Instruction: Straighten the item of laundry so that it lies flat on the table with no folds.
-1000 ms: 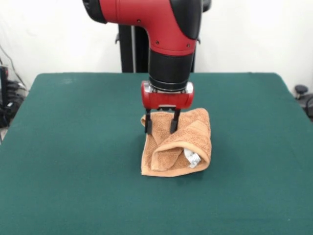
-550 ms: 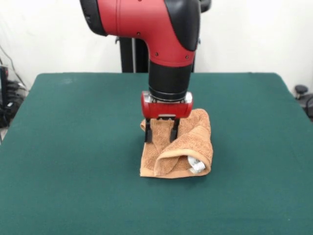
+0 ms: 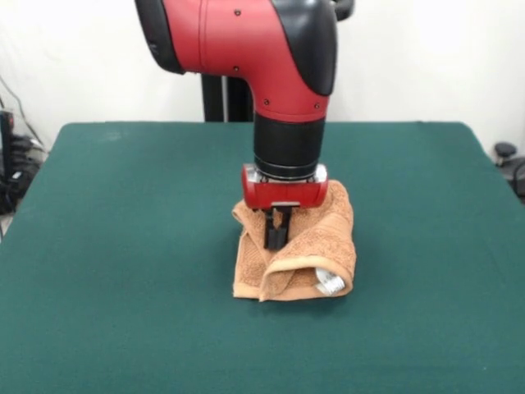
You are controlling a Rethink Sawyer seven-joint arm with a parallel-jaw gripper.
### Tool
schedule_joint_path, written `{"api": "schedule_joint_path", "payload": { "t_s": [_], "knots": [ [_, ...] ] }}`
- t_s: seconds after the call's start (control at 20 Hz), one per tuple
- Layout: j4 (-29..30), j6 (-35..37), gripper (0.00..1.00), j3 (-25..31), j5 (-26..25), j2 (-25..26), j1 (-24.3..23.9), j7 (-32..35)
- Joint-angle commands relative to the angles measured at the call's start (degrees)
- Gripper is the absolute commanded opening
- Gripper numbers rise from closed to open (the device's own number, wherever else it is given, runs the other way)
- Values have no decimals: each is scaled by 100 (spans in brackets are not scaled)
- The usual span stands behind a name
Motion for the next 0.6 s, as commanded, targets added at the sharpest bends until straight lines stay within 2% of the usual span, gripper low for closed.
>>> {"api": "schedule_joint_path", "payload": {
  "t_s": [0.05, 0.45, 0.6],
  "knots": [
    [129, -38, 0, 676, -327, 347, -27, 177],
    [57, 182, 0, 836, -329, 309, -165, 42],
    [84, 44, 0, 970, -394, 315, -279, -19]
  ]
}}
